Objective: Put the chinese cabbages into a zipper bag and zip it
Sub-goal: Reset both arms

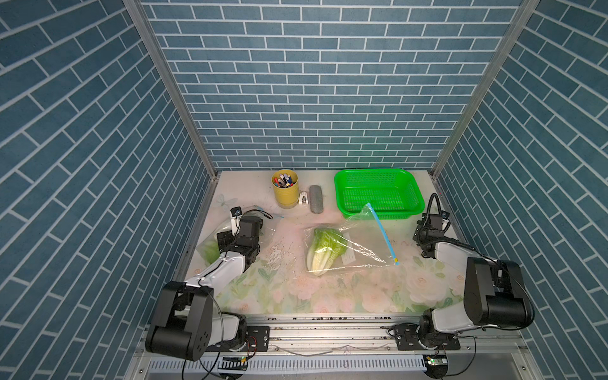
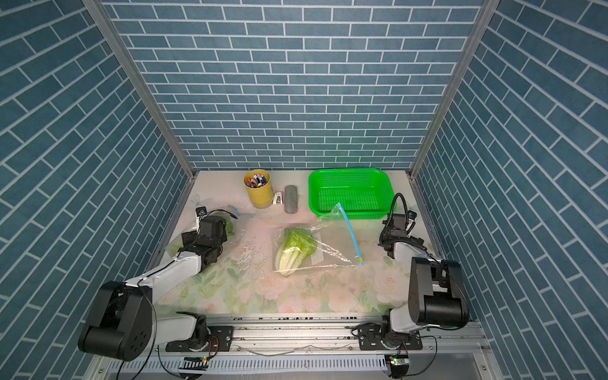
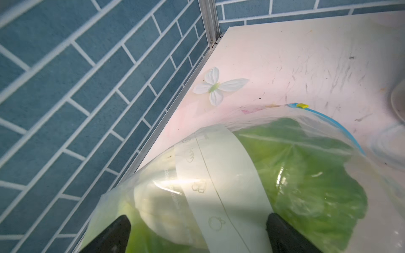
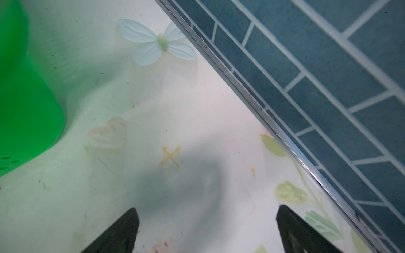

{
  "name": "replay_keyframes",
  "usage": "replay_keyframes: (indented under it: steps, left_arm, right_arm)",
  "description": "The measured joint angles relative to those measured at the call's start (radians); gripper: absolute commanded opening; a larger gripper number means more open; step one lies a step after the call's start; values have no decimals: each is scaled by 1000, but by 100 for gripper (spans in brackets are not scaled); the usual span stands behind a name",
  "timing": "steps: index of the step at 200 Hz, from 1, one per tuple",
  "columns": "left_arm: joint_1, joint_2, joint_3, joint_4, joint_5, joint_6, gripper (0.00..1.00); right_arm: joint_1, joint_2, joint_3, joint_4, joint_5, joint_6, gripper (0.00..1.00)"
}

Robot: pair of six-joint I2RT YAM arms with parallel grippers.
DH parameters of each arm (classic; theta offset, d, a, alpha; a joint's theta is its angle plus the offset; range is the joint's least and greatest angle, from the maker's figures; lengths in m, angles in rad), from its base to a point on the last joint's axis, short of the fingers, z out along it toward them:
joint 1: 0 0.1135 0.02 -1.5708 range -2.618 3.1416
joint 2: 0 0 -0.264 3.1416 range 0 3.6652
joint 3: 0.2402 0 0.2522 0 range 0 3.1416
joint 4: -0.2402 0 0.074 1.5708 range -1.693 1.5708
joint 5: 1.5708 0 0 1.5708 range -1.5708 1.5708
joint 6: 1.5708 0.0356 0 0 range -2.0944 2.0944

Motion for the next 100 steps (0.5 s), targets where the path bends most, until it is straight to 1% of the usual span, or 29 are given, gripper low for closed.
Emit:
replay_keyframes:
  steps: [10,30,63,77,100]
  left_arm:
    - [1,27,-19,71,10,18,100]
    - [1,61,-21,151,30,55,99]
    - [2,68,-48,302,58,135,100]
    - [9,68,-98,411,100,172,99]
    - [29,85,-162,523,165,210,99]
  right_arm:
    - [0,1,-21,76,-14,-25,99]
    - [-5,1,-71,222,-51,-71,99]
    - [-9,3,-116,373,-136,-128,99]
    - [-9,3,-163,465,-198,-157,99]
    - [-8,27,-231,583,-279,-198,99]
